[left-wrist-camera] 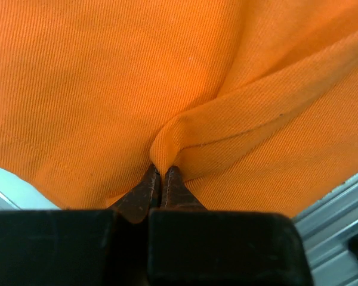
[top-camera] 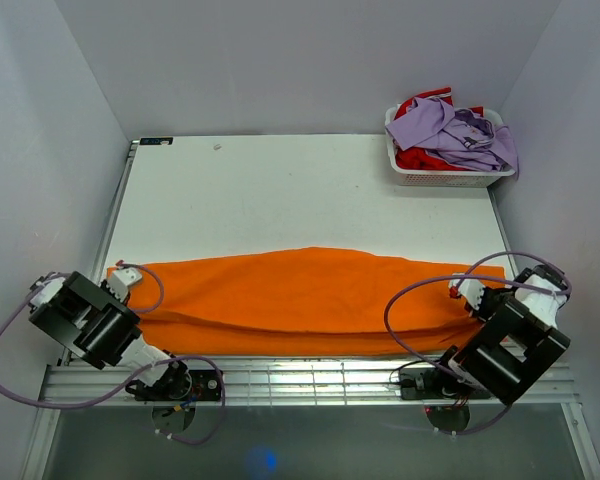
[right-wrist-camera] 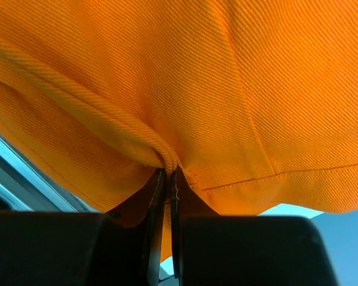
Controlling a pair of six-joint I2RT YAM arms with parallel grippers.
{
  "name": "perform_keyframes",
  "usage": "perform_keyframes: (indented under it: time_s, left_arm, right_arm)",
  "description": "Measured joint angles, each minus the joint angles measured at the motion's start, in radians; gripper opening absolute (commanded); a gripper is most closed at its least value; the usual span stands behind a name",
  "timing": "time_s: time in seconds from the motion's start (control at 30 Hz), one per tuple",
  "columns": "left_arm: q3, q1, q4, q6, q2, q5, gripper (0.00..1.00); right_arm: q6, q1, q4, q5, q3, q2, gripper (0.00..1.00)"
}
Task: Fold and stack the trousers
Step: Fold the trousers
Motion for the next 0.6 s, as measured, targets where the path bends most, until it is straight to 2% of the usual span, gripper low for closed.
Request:
perform_keyframes:
  time_s: [0.2, 0.33, 0.37, 0.43, 0.47, 0.57, 0.6]
  left_arm:
    - [0.142, -0.228, 0.101, -0.301, 0.128, -0.013, 0.00]
    - [0.268, -0.315, 0.130, -0.388, 0.230, 0.032, 0.00]
    - [0.299, -0.320, 0.123, -0.384, 0.252, 0.047, 0.06]
    - [0.341, -0.321, 0.086, -0.354, 0.270, 0.064, 0.13]
    - [0.353, -0.319, 0.060, -0.329, 0.271, 0.068, 0.25]
    - [0.393, -0.306, -0.016, -0.244, 0.265, 0.077, 0.41]
    - [0.408, -0.298, -0.040, -0.215, 0.260, 0.080, 0.54]
  right_arm:
    - [0.065, 0.095, 0.039, 0.019, 0.123, 0.161, 0.08]
    - [0.123, 0.143, 0.067, 0.010, 0.198, 0.236, 0.08]
    - [0.131, 0.148, 0.068, 0.006, 0.214, 0.248, 0.08]
    - [0.139, 0.151, 0.071, 0.000, 0.235, 0.258, 0.08]
    - [0.139, 0.151, 0.071, -0.001, 0.239, 0.257, 0.08]
    - [0.130, 0.151, 0.073, 0.000, 0.240, 0.251, 0.08]
    - [0.124, 0.151, 0.074, 0.001, 0.239, 0.245, 0.08]
